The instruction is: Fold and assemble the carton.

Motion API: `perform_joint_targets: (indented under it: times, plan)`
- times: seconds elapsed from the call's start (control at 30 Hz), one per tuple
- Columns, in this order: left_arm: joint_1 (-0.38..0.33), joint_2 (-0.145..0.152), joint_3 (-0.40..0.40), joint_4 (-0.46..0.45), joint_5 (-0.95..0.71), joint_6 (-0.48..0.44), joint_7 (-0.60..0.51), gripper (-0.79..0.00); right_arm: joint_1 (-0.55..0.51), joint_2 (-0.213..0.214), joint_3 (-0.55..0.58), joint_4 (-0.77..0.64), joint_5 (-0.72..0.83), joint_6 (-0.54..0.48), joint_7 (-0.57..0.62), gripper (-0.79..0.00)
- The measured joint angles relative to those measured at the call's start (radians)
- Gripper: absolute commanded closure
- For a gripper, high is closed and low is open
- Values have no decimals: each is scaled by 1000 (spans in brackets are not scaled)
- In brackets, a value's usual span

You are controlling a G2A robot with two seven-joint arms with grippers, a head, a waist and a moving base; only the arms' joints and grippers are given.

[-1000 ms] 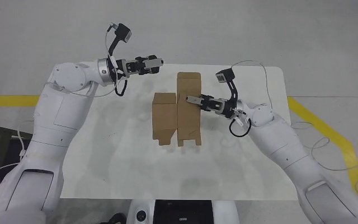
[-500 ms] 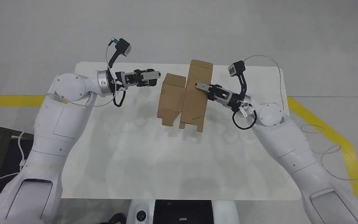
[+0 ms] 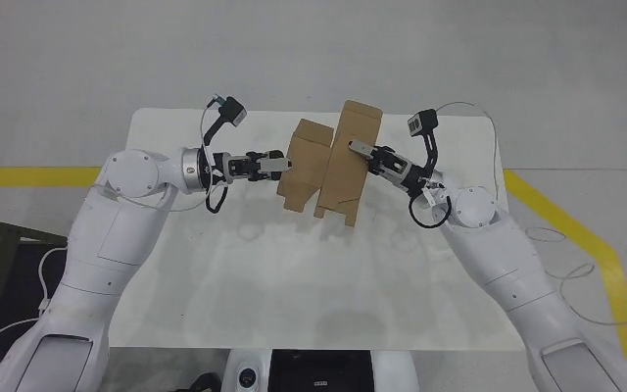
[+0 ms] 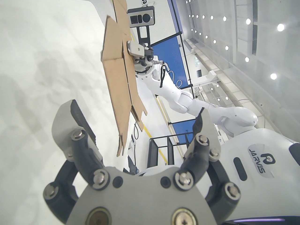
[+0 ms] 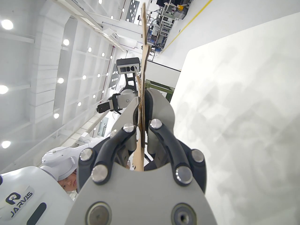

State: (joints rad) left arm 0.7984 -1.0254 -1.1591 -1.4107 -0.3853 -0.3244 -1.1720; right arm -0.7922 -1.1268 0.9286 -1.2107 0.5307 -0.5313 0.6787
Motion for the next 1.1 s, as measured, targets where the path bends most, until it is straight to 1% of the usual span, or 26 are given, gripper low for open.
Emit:
perform_joint_targets:
  times: [0.4, 0.43, 0.5, 0.53, 0.6, 0.63, 0.67, 0.7, 0.73, 0.83, 1.1]
  plan:
    - [48, 6, -4, -48, 4, -2, -13, -785, 26, -25, 9, 55, 5, -4, -13, 0]
    - [50, 6, -2, -51, 6, -2, -12, -730, 29, -28, 7, 59, 4, -5, -14, 0]
    - [54, 6, 1, -58, 5, 1, -10, -560, 35, -33, 4, 66, 3, -6, -15, 0]
    - [55, 6, 3, -60, 4, 2, -9, -419, 37, -35, 4, 70, 3, -6, -15, 0]
    - [57, 5, 8, -61, 6, 3, -6, -317, 40, -40, 4, 77, 2, -9, -15, 0]
    - [58, 5, 10, -61, 8, 4, -4, -240, 42, -42, 4, 79, 2, -10, -14, 0]
    - [59, 4, 12, -61, 9, 5, -2, -185, 43, -44, 5, 82, 1, -11, -13, 0]
    - [59, 4, 14, -61, 10, 7, -2, -148, 44, -45, 6, 84, 0, -12, -12, 0]
    - [59, 4, 15, -61, 9, 8, -1, -68, 44, -46, 8, 87, -2, -12, -12, 0]
    - [58, 3, 16, -60, 4, 10, -4, 0, 43, -49, 15, 91, -7, -15, -14, 0]
    - [57, 4, 16, -50, 21, 23, 5, 0, 39, -58, 28, 84, -22, -12, -11, 0]
